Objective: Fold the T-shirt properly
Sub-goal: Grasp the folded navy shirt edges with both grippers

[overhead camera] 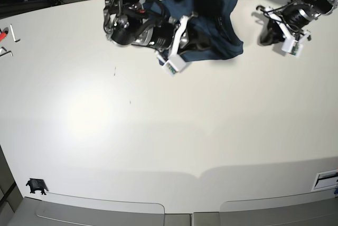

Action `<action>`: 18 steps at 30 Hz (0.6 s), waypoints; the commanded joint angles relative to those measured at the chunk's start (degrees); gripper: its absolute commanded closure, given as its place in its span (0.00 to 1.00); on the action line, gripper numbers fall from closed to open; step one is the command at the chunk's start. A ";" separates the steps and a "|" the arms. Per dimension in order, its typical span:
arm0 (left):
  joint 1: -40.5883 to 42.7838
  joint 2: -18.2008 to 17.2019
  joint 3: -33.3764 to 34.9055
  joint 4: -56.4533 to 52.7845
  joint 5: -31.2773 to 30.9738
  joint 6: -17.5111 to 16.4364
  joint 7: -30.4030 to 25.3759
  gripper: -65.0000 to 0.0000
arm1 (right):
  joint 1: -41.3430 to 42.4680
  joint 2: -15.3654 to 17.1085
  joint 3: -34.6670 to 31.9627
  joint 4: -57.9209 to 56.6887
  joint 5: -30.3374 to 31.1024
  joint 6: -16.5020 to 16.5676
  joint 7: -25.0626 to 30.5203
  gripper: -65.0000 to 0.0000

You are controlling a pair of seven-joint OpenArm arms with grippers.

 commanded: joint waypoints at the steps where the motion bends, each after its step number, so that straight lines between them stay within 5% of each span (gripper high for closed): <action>1: 0.50 -0.37 -0.07 1.03 -3.61 -1.86 -0.57 1.00 | 1.03 0.07 0.79 0.96 1.40 0.32 1.07 1.00; 5: 1.79 1.22 1.07 1.03 -11.87 -7.56 3.28 1.00 | 1.88 1.36 2.78 0.94 -1.05 0.32 1.88 1.00; 11: 1.90 2.34 8.17 1.03 -14.40 -7.60 5.75 1.00 | 1.88 3.54 2.75 -0.79 -11.96 -1.86 8.52 1.00; 18: 1.68 2.34 17.88 0.98 0.37 -7.58 4.74 1.00 | 3.13 3.82 2.75 -8.46 -15.52 -2.54 10.73 1.00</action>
